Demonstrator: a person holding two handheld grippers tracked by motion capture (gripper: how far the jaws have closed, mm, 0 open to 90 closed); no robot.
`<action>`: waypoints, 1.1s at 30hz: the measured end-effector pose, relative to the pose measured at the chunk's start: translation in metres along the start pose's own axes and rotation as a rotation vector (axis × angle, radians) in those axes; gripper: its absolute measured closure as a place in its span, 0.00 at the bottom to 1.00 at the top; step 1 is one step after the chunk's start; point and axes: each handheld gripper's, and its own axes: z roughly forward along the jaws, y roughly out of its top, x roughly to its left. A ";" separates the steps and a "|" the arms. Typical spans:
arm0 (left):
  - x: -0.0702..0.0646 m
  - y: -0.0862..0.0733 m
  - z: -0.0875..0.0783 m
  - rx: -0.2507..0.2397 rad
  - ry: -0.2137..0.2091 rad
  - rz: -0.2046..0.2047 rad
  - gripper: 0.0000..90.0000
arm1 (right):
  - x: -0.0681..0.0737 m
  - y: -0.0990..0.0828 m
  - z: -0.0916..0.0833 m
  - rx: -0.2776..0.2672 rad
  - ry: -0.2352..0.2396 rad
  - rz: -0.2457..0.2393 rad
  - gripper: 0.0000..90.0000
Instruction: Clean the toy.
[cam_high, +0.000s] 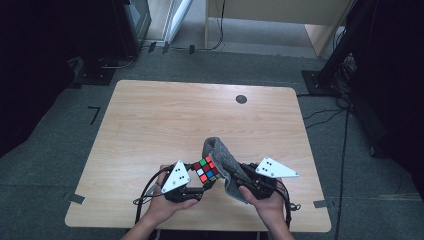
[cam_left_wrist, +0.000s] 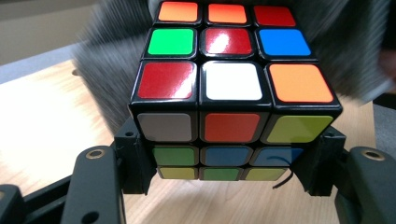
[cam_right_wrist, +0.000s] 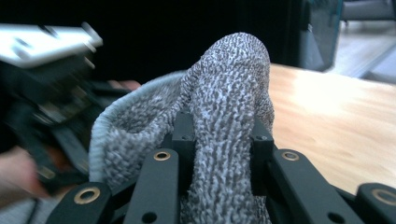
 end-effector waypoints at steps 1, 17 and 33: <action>0.002 0.001 -0.001 -0.001 0.015 -0.010 0.38 | -0.003 -0.003 0.001 0.021 -0.033 -0.018 0.81; 0.036 -0.002 -0.008 0.002 0.038 -0.299 0.39 | -0.025 -0.035 0.017 0.081 -0.166 -0.080 0.34; 0.029 0.003 0.000 -0.008 -0.084 -0.450 0.38 | 0.027 -0.038 0.044 -0.075 -0.041 -0.235 0.27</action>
